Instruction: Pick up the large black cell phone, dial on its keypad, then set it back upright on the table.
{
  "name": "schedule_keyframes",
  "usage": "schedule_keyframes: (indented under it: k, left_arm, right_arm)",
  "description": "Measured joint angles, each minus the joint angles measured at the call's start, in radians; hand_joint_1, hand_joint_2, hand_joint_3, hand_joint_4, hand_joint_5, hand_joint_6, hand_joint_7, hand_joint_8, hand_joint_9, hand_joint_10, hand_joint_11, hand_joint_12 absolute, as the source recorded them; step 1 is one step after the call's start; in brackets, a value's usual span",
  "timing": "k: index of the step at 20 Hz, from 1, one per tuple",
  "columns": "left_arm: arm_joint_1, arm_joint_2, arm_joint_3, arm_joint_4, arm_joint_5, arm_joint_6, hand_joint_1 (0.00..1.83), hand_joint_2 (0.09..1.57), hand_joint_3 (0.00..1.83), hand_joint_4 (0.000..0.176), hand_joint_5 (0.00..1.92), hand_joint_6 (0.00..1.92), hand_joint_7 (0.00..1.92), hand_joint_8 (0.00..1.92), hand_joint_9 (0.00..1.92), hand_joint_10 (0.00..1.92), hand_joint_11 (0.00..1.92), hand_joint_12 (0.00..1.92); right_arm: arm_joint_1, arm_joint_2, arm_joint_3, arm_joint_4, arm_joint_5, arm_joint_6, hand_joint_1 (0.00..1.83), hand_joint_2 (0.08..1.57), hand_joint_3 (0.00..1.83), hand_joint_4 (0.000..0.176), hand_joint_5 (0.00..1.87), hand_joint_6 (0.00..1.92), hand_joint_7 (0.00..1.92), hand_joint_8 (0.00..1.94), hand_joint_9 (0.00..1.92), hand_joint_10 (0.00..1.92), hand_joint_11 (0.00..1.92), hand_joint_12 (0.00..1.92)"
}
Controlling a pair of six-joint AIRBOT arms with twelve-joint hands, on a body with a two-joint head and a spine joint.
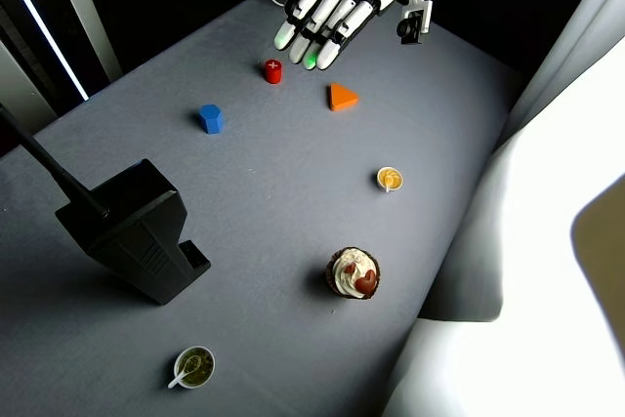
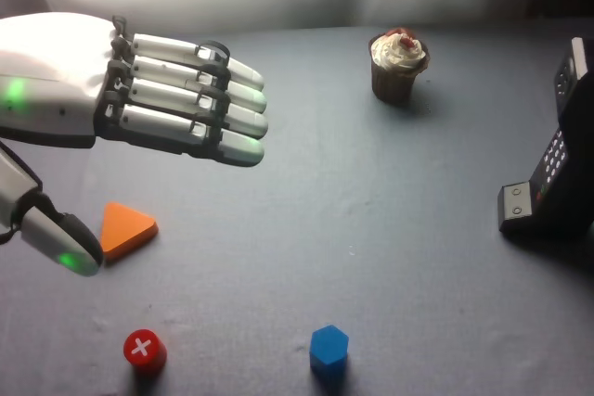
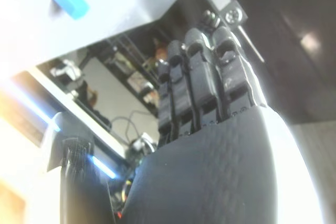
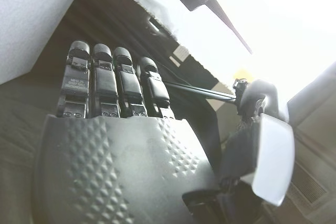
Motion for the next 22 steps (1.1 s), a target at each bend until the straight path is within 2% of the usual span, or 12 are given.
schedule_keyframes:
  k: [2,6,8,11,12,13,19,22]
  left_arm:
    - [-0.002,0.0,0.0,-0.004,0.001,0.0,0.0,1.06,0.0,0.0,0.11,0.0,0.14,0.0,0.11,0.01,0.0,0.32]
    - [-0.003,0.0,0.007,0.002,-0.002,0.001,0.0,1.05,0.0,0.0,0.11,0.0,0.13,0.0,0.09,0.0,0.0,0.25]
    - [-0.008,0.0,0.007,0.003,-0.003,0.0,0.0,1.05,0.0,0.0,0.12,0.01,0.14,0.0,0.1,0.0,0.0,0.28]
    - [-0.011,0.0,0.007,-0.003,-0.002,-0.004,0.0,1.04,0.0,0.0,0.1,0.0,0.12,0.0,0.08,0.0,0.0,0.22]
    - [-0.012,0.0,0.007,-0.001,-0.001,-0.004,0.0,1.04,0.0,0.0,0.11,0.0,0.12,0.01,0.09,0.0,0.0,0.22]
    - [-0.015,0.0,0.007,0.003,0.001,-0.004,0.0,1.05,0.0,0.0,0.13,0.01,0.14,0.01,0.11,0.01,0.0,0.27]
    - [-0.028,0.0,0.007,0.002,0.019,-0.011,0.0,1.05,0.0,0.0,0.1,0.0,0.14,0.0,0.12,0.0,0.0,0.37]
    - [-0.028,0.0,0.003,0.0,0.022,-0.013,0.0,1.04,0.0,0.0,0.1,0.0,0.14,0.0,0.11,0.0,0.0,0.29]
  right_arm:
    - [0.0,0.0,0.0,-0.002,0.0,0.0,0.0,0.95,0.01,0.0,0.07,0.0,0.09,0.0,0.1,0.0,0.0,0.4]
    - [0.0,0.0,0.0,-0.001,-0.001,0.0,0.0,0.95,0.0,0.0,0.12,0.01,0.14,0.01,0.14,0.01,0.0,0.57]
    - [0.0,0.0,0.0,-0.001,0.0,0.0,0.0,0.95,0.0,0.0,0.11,0.0,0.14,0.0,0.14,0.0,0.0,0.52]
    - [0.0,-0.003,0.0,0.004,0.0,0.0,0.03,0.95,0.0,0.0,0.08,0.0,0.09,0.0,0.09,0.0,0.0,0.38]
    - [0.0,-0.005,0.0,0.008,0.0,0.0,0.05,0.95,0.0,0.0,0.09,0.0,0.1,0.0,0.1,0.0,0.0,0.38]
    - [0.0,-0.008,0.0,0.014,0.0,0.0,0.05,0.96,0.0,0.0,0.08,0.0,0.08,0.0,0.08,0.0,0.0,0.33]
    - [0.0,-0.042,0.046,0.085,-0.001,0.001,0.2,0.89,0.0,0.0,0.07,0.0,0.08,0.0,0.08,0.0,0.0,0.32]
    - [0.009,-0.053,0.071,0.091,-0.005,0.001,0.25,0.9,0.0,0.0,0.07,0.0,0.08,0.0,0.08,0.0,0.0,0.32]
